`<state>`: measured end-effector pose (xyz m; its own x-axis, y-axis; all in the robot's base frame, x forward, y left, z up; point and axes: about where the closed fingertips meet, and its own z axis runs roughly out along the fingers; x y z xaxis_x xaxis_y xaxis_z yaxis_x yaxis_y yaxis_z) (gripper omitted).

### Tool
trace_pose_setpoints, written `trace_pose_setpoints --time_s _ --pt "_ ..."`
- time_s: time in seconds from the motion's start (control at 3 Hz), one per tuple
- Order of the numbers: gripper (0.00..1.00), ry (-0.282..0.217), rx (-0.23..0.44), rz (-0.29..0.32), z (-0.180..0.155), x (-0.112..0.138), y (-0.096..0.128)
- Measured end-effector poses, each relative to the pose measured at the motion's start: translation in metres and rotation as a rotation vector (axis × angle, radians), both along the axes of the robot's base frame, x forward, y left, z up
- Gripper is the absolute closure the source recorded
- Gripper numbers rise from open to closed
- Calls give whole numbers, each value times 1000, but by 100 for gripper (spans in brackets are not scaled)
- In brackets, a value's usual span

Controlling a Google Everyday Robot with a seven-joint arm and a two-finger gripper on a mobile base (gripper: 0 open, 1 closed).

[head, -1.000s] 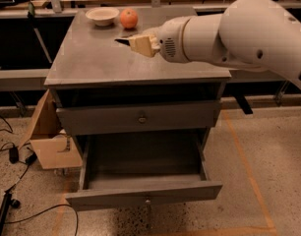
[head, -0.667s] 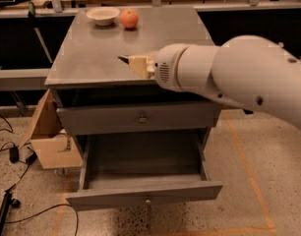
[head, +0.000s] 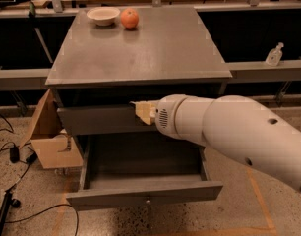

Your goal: Place rxbar chocolate into middle drawer

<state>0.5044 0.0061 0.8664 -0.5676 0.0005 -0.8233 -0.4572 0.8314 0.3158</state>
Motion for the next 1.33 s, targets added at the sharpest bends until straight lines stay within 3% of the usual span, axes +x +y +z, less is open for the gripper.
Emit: trace_pose_setpoints --time_s 0.33,0.67,1.0,1.33 --pt "100 -3 -2 2 1 0 0" --pt "100 122 66 -47 -50 9 -23" --pt "100 388 222 -105 -140 13 -51" --pt "100 557 342 -128 -206 21 -64"
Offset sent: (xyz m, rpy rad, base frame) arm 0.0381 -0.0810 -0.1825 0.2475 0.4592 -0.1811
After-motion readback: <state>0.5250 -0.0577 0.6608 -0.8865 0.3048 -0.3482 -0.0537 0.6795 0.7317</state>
